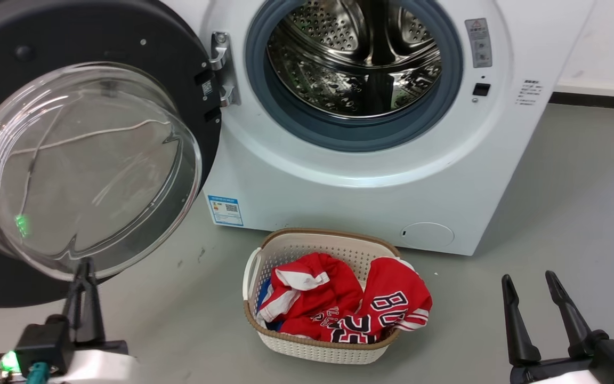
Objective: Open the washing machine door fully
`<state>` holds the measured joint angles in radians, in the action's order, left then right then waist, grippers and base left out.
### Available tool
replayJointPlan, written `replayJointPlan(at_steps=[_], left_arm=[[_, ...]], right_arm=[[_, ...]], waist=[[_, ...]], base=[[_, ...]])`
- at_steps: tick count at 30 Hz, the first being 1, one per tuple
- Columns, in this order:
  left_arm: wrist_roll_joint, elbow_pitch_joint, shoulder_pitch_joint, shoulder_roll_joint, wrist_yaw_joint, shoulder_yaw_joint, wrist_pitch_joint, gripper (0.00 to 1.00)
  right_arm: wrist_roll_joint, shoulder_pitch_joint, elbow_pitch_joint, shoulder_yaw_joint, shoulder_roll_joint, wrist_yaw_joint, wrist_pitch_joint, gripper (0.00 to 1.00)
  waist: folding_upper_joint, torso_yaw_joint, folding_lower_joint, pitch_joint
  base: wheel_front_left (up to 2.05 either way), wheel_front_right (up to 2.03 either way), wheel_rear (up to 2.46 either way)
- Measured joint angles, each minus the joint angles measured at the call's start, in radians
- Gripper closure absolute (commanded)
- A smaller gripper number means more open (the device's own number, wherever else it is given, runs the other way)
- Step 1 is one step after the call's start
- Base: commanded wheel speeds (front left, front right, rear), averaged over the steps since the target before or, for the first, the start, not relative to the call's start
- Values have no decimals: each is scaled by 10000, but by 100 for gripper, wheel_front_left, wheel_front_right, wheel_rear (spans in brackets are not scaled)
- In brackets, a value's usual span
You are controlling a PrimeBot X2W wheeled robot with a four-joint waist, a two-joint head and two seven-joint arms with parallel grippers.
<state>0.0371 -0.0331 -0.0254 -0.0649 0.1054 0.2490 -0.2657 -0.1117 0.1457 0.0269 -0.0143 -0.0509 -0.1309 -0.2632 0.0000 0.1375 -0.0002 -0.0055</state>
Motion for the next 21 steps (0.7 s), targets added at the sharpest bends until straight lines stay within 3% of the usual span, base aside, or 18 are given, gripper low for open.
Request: replayJointPlan(at_steps=[3, 4, 5, 6, 21], left_arm=[[-92, 104, -219, 65, -69, -347, 0, 98], [-180, 123, -304, 73, -105, -441, 0, 69], [-261, 138, -389, 81, -138, -523, 0, 19], [-322, 211, -474, 92, -173, -614, 0, 0], [-857, 261, -942, 134, -648, -2159, 0, 0]], right_arm=[[2, 46, 38, -17, -2, 0, 0, 0], [29, 87, 52, -13, 0, 0, 0, 0], [59, 118, 67, -25, 0, 0, 0, 0], [58, 142, 84, -44, 0, 0, 0, 0], [-109, 254, 251, 73, 0, 0, -2, 0]], waist=[[0, -167, 0, -106], [0, -231, 0, -136], [0, -296, 0, -163], [0, -355, 0, -187], [0, -979, 1, -229]], base=[[0, 0, 0], [0, 0, 0], [0, 0, 0], [0, 0, 0], [0, 0, 0]])
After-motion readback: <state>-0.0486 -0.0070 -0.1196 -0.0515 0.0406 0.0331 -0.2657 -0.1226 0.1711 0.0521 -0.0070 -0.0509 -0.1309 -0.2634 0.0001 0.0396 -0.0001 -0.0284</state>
